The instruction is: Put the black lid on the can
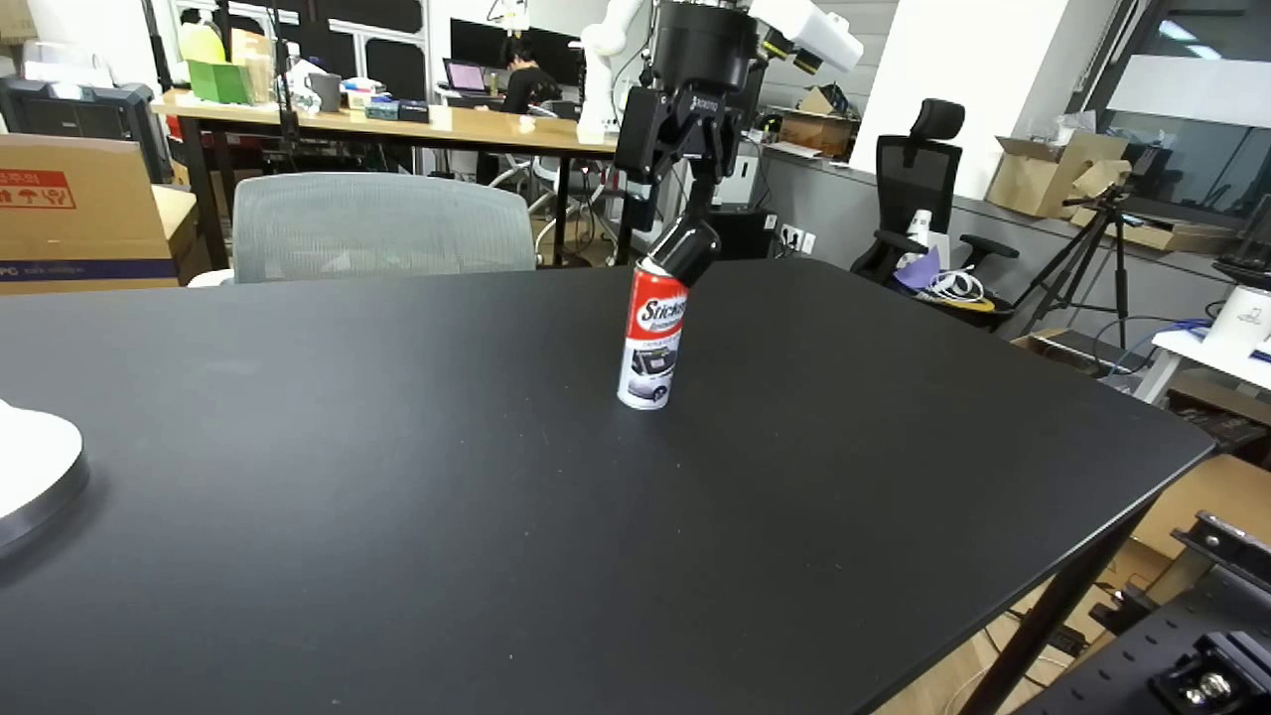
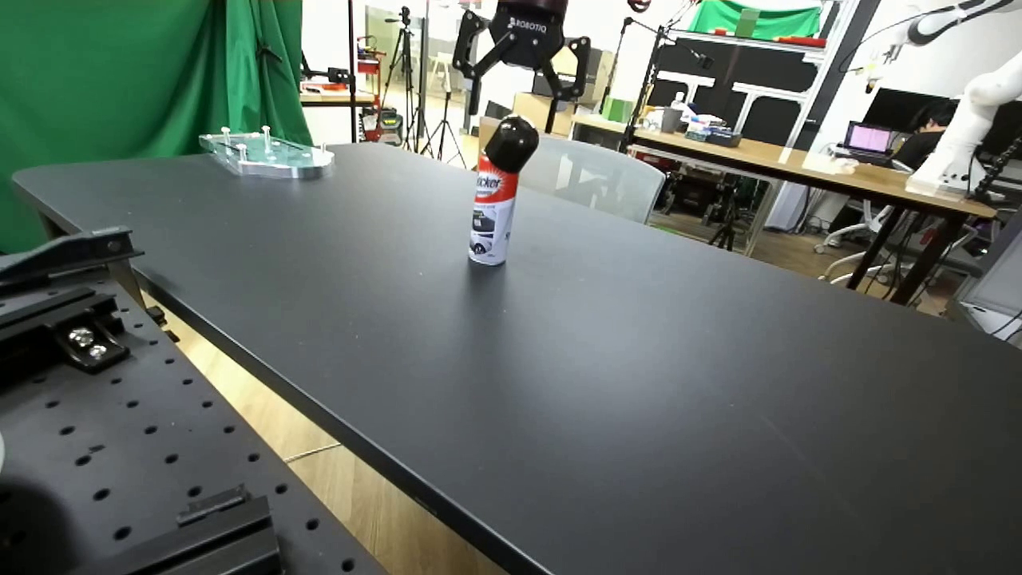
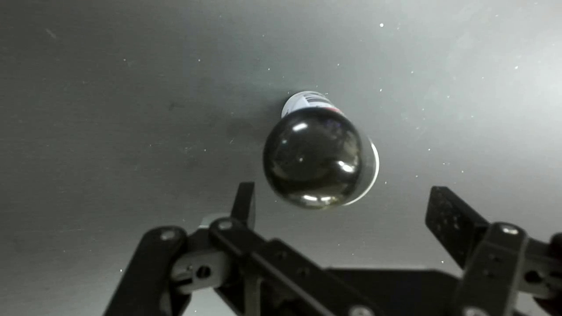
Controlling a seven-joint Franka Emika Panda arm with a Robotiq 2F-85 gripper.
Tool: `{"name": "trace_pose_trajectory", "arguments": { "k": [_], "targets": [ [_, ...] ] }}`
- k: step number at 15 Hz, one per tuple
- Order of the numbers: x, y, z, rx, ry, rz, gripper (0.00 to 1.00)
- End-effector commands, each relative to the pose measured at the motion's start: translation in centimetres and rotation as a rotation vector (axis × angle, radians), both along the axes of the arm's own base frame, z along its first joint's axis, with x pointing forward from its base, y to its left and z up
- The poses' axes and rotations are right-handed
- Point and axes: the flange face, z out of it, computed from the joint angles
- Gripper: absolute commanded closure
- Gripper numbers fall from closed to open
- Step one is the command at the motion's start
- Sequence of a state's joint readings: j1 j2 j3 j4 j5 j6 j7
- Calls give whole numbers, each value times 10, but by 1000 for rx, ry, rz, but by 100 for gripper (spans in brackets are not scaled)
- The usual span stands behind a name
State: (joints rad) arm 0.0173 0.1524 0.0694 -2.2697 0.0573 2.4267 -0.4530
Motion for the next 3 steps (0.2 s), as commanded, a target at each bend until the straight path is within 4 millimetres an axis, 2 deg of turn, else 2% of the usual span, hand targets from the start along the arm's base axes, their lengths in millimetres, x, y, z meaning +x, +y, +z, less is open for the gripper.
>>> {"name": "trace_pose_trajectory", "arguments": {
  "k": [1,3],
  "targets": [
    [-2,-3,10,7,-12,-60,0],
    [-4,-4,14,14,-2,-82,0]
  ]
}}
